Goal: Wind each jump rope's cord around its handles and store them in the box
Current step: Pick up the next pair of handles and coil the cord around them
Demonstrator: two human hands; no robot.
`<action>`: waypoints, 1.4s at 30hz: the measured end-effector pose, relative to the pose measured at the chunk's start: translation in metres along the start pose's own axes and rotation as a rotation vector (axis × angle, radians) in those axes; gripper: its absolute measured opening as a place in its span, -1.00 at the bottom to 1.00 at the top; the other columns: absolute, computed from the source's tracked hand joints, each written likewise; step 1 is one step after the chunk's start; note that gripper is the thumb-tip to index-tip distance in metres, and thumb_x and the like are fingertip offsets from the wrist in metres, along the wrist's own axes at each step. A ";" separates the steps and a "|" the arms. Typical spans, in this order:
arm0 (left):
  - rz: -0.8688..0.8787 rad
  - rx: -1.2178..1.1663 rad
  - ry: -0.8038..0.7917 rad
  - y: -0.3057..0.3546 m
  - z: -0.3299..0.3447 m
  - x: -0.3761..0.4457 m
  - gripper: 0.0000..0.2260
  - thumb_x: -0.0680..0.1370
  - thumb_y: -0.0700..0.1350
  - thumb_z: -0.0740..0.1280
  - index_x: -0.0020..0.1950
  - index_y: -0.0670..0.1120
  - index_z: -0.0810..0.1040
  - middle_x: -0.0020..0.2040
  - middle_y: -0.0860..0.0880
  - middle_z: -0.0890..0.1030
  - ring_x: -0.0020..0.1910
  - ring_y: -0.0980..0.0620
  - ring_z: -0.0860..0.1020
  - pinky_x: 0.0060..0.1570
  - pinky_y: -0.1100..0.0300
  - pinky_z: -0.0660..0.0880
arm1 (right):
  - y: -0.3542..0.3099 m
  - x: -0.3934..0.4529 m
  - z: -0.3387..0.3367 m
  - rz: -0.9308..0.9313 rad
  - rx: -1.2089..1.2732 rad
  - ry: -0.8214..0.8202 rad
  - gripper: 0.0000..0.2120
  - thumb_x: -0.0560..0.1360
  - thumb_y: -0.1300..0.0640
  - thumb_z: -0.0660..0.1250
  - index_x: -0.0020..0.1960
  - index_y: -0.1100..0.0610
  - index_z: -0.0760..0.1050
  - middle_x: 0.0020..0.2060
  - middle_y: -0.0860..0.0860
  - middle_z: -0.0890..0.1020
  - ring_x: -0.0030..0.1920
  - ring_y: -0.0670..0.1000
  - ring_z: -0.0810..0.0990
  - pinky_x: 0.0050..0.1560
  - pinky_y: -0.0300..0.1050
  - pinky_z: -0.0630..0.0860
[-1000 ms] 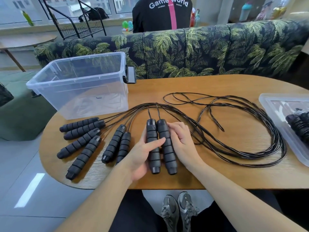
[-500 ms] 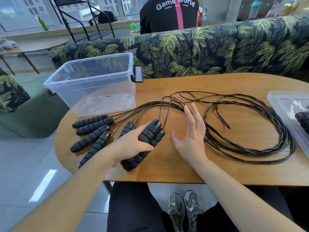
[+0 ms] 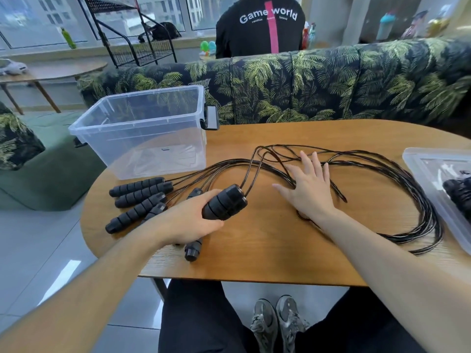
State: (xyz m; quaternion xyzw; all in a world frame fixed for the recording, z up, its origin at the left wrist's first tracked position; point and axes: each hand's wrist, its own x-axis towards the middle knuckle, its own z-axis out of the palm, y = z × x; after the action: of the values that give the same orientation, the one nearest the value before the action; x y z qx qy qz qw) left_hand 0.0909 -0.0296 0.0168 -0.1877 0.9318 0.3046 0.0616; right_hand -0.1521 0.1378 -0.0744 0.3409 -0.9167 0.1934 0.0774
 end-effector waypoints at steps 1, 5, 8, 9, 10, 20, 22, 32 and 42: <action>0.014 -0.005 0.019 0.000 0.000 0.000 -0.57 0.57 0.04 0.40 0.25 0.42 0.25 0.11 0.10 0.63 0.10 0.10 0.60 0.11 0.19 0.54 | -0.001 0.003 -0.001 -0.003 0.023 -0.007 -0.55 0.57 -0.29 0.25 0.30 -0.03 0.53 0.60 0.08 0.18 0.63 0.14 -0.06 0.57 0.18 -0.19; 0.029 -0.146 0.159 -0.003 0.004 0.005 -0.63 0.56 0.00 0.42 0.22 0.35 0.35 0.06 0.20 0.60 0.05 0.24 0.55 0.04 0.29 0.47 | -0.015 -0.001 -0.012 0.040 0.368 -0.076 -0.81 0.64 -0.08 0.26 -0.04 0.03 0.43 0.04 0.06 0.66 0.02 0.00 0.62 0.05 -0.07 0.50; 0.032 -0.248 0.306 -0.002 0.014 0.011 -0.89 0.57 -0.07 0.42 0.06 0.07 0.53 -0.07 0.01 0.66 -0.04 0.04 0.61 -0.01 0.21 0.51 | -0.032 -0.011 -0.017 0.044 0.624 -0.079 -0.82 0.66 -0.04 0.23 0.14 0.02 0.30 -0.22 0.05 0.67 -0.50 -0.16 0.47 -0.42 -0.20 0.37; 0.000 -0.378 0.363 -0.003 0.017 0.014 -0.94 0.57 -0.09 0.42 0.00 0.00 0.57 -0.14 -0.04 0.66 -0.08 -0.06 0.62 0.02 0.08 0.55 | -0.036 -0.014 -0.020 0.049 0.693 -0.049 -0.76 0.65 -0.06 0.23 0.22 0.01 0.26 -0.28 0.06 0.65 -0.52 -0.13 0.49 -0.43 -0.13 0.44; -0.045 -0.569 0.411 -0.005 0.020 0.018 -0.94 0.56 -0.10 0.42 -0.03 -0.07 0.59 -0.19 -0.07 0.66 -0.11 -0.13 0.62 0.04 -0.05 0.57 | -0.040 -0.015 -0.022 0.068 0.753 -0.046 -0.70 0.65 -0.10 0.22 0.28 -0.02 0.23 -0.34 0.07 0.62 -0.51 -0.09 0.52 -0.40 -0.04 0.52; -0.211 -1.653 0.425 0.002 0.014 0.035 -0.80 0.63 -0.17 0.27 0.26 -0.10 0.46 0.15 -0.20 0.70 0.08 -0.12 0.67 0.04 0.00 0.57 | -0.048 -0.044 -0.027 0.024 0.486 -0.218 -0.49 0.68 -0.23 -0.02 -0.16 0.11 0.44 -0.46 -0.04 0.43 -0.41 0.00 0.41 -0.31 -0.07 0.33; -0.219 -1.667 0.323 0.010 0.023 0.031 -0.76 0.63 -0.19 0.26 0.30 -0.08 0.42 0.16 -0.25 0.68 0.16 -0.21 0.66 0.12 -0.06 0.59 | -0.052 -0.045 -0.027 0.008 0.436 -0.214 -0.53 0.69 -0.18 -0.03 -0.12 0.11 0.44 -0.44 -0.03 0.46 -0.37 0.05 0.46 -0.28 -0.04 0.37; -0.185 -1.645 0.217 0.041 0.046 0.032 -0.84 0.59 -0.17 0.29 0.13 -0.20 0.52 -0.07 -0.16 0.62 0.02 -0.17 0.65 0.04 -0.02 0.62 | -0.072 -0.058 -0.042 -0.247 0.317 -0.449 -0.66 0.69 -0.16 -0.01 0.32 -0.10 0.41 -0.21 -0.05 0.62 -0.24 0.05 0.55 -0.21 -0.06 0.45; -0.248 -1.437 0.424 -0.019 0.010 0.026 -0.91 0.56 -0.14 0.30 -0.08 -0.16 0.50 -0.27 -0.08 0.53 -0.32 -0.01 0.53 -0.23 0.10 0.54 | 0.021 -0.058 -0.078 -0.179 0.013 -0.378 -0.62 0.54 -0.38 0.17 -0.16 -0.11 0.49 -0.38 -0.09 0.57 -0.31 -0.13 0.53 -0.30 -0.19 0.39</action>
State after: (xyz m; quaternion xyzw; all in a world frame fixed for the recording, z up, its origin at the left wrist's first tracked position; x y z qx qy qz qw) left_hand 0.0745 -0.0459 -0.0073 -0.3395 0.4679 0.7850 -0.2227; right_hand -0.1210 0.2184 -0.0258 0.4518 -0.8797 0.1242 -0.0814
